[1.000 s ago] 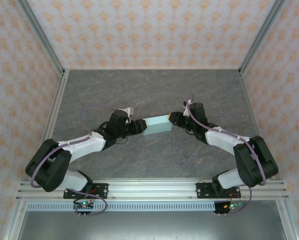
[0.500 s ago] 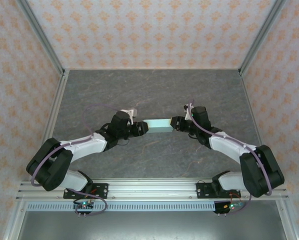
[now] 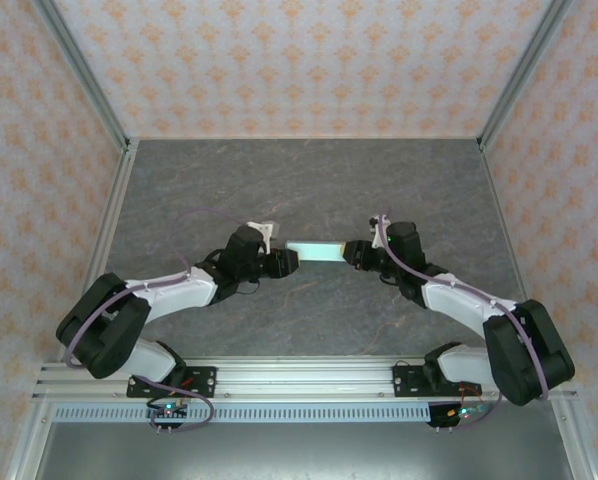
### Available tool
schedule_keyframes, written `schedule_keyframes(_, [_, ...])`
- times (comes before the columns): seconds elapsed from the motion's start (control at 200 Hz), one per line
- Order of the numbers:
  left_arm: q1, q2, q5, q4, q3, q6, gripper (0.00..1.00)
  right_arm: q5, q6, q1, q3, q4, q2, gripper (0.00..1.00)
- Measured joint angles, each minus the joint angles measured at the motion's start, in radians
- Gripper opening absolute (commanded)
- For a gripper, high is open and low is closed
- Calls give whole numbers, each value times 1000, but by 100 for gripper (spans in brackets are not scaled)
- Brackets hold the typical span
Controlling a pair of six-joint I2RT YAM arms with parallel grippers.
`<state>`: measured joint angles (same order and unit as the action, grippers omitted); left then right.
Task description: Fold the paper box
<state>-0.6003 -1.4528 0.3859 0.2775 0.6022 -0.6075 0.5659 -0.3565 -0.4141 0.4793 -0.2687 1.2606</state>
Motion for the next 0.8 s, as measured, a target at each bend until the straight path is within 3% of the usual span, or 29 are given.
schedule_keyframes(0.375, [-47, -73, -26, -100, 14, 33, 46, -4, 8, -29, -72, 128, 51, 26])
schedule_keyframes(0.636, [-47, 1, -35, -114, -5, 4, 61, -36, 35, -29, -19, 238, -2, 53])
schedule_keyframes(0.801, [-20, 59, -45, -124, 11, -17, 62, -50, 35, -13, 68, 268, 8, 56])
